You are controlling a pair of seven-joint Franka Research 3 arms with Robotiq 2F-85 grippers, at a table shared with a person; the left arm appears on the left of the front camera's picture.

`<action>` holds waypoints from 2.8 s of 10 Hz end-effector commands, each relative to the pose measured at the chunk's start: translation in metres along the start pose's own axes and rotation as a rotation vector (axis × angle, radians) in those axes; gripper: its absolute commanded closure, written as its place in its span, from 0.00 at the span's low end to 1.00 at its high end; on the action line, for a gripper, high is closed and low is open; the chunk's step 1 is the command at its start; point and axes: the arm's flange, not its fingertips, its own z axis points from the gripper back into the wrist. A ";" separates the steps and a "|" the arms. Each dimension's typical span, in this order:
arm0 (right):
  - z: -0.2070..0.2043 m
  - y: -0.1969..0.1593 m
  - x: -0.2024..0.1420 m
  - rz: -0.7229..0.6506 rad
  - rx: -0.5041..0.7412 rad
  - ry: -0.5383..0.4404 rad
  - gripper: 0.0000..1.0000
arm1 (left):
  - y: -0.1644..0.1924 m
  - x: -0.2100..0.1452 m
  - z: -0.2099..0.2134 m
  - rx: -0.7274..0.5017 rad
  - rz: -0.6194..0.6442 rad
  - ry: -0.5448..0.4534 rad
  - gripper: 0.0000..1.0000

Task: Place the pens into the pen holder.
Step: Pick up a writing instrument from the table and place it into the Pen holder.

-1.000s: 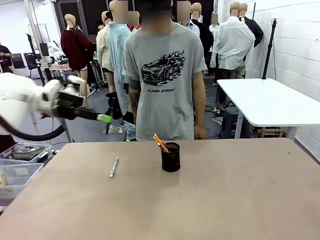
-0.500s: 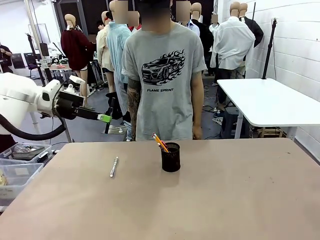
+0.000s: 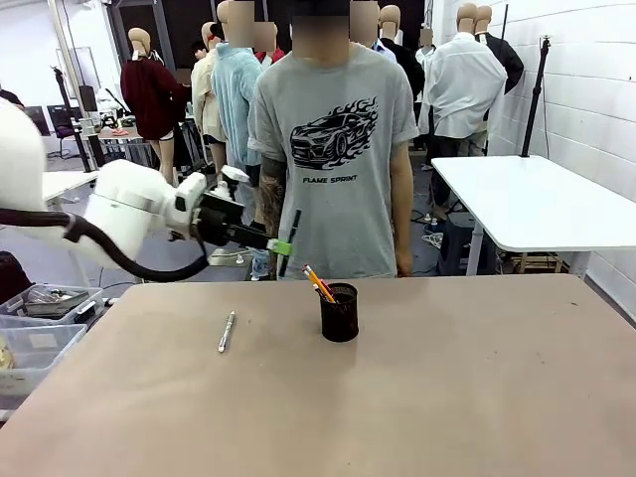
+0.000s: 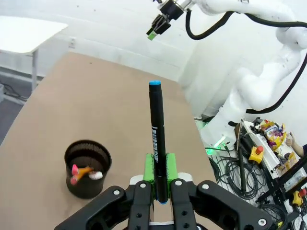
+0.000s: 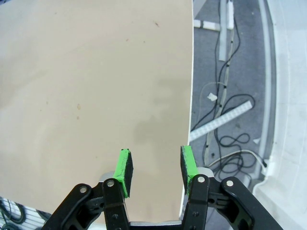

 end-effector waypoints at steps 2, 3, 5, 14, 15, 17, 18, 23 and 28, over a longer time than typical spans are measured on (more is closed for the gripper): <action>0.000 0.000 0.000 0.004 -0.013 0.012 0.48 | 0.041 0.005 -0.026 -0.004 -0.030 -0.006 1.00; 0.000 0.000 0.000 0.004 -0.013 0.012 0.48 | 0.049 0.005 -0.034 -0.023 -0.035 -0.011 1.00; 0.000 0.000 0.000 0.004 -0.013 0.012 0.48 | 0.056 0.011 -0.054 -0.016 -0.051 -0.028 1.00; 0.000 0.000 0.000 0.004 -0.013 0.012 0.48 | 0.088 -0.003 -0.105 0.041 -0.110 -0.048 1.00; 0.000 0.000 0.000 0.004 -0.013 0.012 0.48 | 0.088 -0.005 -0.105 0.045 -0.126 -0.046 1.00; 0.000 0.000 0.000 0.004 -0.013 0.012 0.48 | 0.088 -0.006 -0.102 0.049 -0.142 -0.034 0.88; 0.000 0.000 0.000 0.004 -0.013 0.012 0.48 | 0.088 -0.007 -0.101 0.050 -0.147 -0.028 0.78; 0.000 0.000 0.000 0.004 -0.013 0.012 0.48 | 0.083 -0.008 -0.094 0.063 -0.181 -0.016 0.20; 0.000 0.000 0.000 0.004 -0.013 0.012 0.48 | -0.021 0.043 0.021 0.387 -0.174 0.090 0.20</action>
